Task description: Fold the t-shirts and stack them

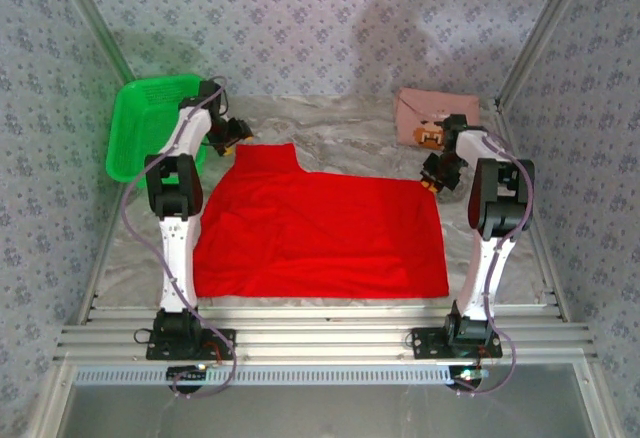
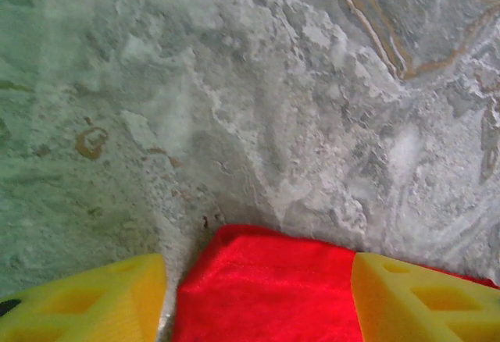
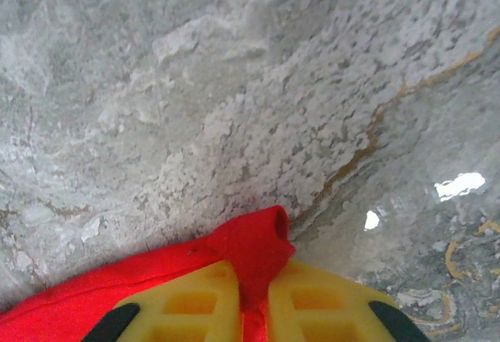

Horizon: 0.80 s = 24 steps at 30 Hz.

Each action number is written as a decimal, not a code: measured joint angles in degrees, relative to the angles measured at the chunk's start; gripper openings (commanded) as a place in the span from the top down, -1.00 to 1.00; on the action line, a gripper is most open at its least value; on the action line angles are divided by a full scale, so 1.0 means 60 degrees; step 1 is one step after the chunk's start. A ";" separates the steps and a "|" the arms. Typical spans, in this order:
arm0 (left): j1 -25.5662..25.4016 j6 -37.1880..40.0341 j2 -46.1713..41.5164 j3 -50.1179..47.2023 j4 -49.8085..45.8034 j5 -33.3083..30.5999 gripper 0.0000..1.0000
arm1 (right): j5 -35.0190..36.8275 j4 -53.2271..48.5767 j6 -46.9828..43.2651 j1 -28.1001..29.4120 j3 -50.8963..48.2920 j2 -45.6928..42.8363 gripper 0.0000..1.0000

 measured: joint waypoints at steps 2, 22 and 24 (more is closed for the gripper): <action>0.0000 -0.0022 0.0098 0.0138 -0.0011 -0.0146 -0.19 | -0.0004 0.0062 -0.0018 0.0025 -0.0186 -0.0124 0.74; -0.0073 0.0237 0.1158 0.2000 -0.1067 -0.0765 0.31 | -0.0113 0.0073 -0.0091 0.0197 -0.0637 -0.0470 0.80; -0.0080 0.0310 0.1191 0.2065 -0.1151 -0.0812 0.37 | -0.0160 0.0044 -0.0095 0.0197 -0.0637 -0.0492 0.80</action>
